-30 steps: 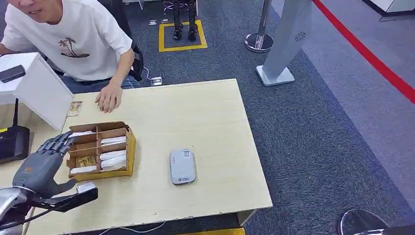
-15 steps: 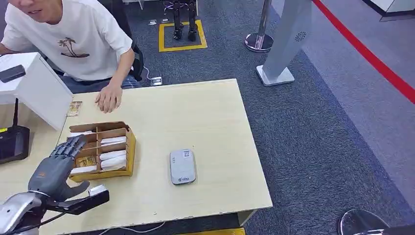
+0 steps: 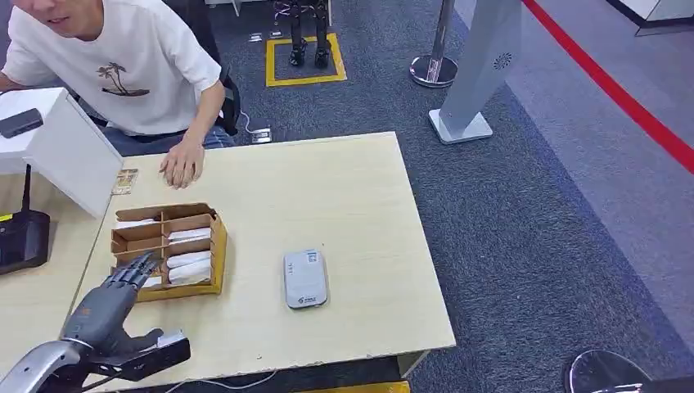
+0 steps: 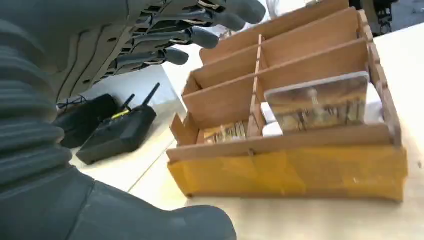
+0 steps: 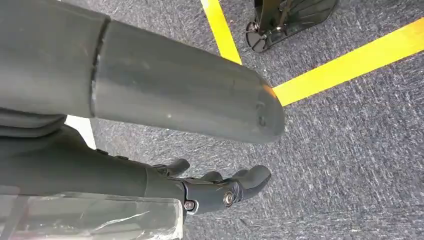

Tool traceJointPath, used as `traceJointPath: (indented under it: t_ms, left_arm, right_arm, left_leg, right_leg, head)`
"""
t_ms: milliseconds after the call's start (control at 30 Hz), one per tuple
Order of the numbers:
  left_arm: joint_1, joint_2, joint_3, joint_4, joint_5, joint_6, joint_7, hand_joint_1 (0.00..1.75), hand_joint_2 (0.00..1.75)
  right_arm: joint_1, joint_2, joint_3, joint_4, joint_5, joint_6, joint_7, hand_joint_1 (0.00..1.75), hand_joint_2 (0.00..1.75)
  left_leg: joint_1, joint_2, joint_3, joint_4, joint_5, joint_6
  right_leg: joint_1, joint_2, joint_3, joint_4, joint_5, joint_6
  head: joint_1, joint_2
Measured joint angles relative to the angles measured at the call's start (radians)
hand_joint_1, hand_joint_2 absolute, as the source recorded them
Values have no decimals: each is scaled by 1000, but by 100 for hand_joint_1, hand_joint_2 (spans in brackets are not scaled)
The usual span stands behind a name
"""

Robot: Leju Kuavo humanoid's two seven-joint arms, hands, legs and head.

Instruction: Pass the card to the sensor for recognition and then transmit it.

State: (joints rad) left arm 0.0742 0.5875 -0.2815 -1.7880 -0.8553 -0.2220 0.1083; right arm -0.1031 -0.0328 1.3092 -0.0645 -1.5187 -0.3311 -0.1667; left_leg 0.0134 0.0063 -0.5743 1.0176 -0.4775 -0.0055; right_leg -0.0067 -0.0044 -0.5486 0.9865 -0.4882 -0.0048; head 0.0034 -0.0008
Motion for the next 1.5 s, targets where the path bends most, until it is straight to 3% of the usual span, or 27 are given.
traceJointPath:
  t_ms: [433,867,1500]
  left_arm:
    - [11,-5,0,5,1,-5,4,0,175]
    - [9,-40,2,24,-59,45,27,0,175]
    - [-100,-111,2,123,-108,58,32,0,175]
  right_arm:
    - [0,0,0,0,0,-1,5,0,175]
    - [1,0,0,1,0,-1,13,0,175]
    - [-1,0,24,3,0,3,13,0,175]
  left_leg:
    - [0,0,0,0,0,0]
    - [0,0,0,0,0,0]
    - [0,0,0,0,0,0]
  right_leg:
    - [0,0,0,0,0,0]
    - [0,0,0,0,0,0]
    - [0,0,0,0,0,0]
  head:
    - [0,0]
    - [0,0]
    - [0,0]
